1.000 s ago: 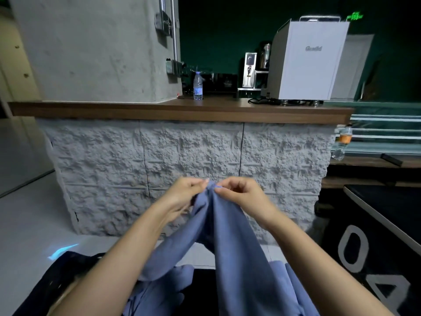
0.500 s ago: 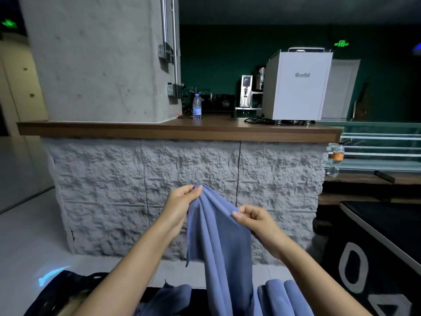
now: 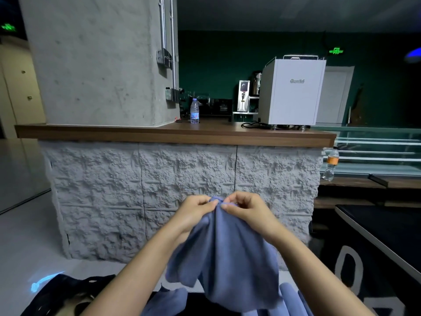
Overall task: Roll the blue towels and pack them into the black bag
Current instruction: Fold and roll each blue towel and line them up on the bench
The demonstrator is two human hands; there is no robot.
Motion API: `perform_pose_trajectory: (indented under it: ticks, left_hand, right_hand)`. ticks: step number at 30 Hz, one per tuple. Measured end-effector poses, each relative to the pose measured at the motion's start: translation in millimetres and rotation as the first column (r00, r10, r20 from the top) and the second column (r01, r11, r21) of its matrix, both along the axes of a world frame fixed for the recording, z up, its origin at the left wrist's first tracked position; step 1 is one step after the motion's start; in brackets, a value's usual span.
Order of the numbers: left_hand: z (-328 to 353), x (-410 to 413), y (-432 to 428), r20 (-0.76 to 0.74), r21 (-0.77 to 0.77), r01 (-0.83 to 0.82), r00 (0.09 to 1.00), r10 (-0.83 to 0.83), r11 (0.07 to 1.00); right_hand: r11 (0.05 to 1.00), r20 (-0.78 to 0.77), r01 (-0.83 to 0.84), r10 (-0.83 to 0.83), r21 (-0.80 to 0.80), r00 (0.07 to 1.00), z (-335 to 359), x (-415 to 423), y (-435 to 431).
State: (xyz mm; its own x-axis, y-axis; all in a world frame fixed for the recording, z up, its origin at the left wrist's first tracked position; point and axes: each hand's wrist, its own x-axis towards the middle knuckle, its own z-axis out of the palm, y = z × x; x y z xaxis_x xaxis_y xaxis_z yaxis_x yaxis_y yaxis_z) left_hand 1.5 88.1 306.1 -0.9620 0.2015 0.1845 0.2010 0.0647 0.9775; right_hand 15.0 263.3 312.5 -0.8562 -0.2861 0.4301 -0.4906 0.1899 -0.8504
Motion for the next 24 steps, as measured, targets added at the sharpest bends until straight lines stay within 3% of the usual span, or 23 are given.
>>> perform_pose_trajectory:
  ticks: [5, 11, 15, 20, 24]
  left_hand:
    - [-3, 8, 3, -0.060, -0.006, 0.069, 0.996, -0.069, 0.998]
    - [-12, 1, -4, -0.067, -0.082, 0.020, 0.997, -0.026, 0.996]
    - [-13, -9, -13, -0.060, -0.135, -0.017, 0.998, 0.009, 0.991]
    - [-16, -15, -2, -0.078, -0.187, -0.021, 0.997, 0.007, 0.982]
    - [-9, -14, 8, -0.059, -0.217, -0.034, 0.998, 0.022, 0.976]
  right_hand:
    - [0.995, -0.025, 0.036, -0.038, -0.089, 0.999, -6, -8, -9]
    - [0.994, 0.070, -0.077, 0.082, -0.075, 0.994, -12, -6, 13]
    - [0.996, 0.093, -0.073, 0.078, -0.053, 0.993, -7, 6, 40]
    - [0.986, 0.089, -0.164, 0.160, 0.040, 0.983, 6, 24, 42]
    - [0.935, 0.077, -0.255, 0.243, 0.248, 0.967, 20, 35, 29]
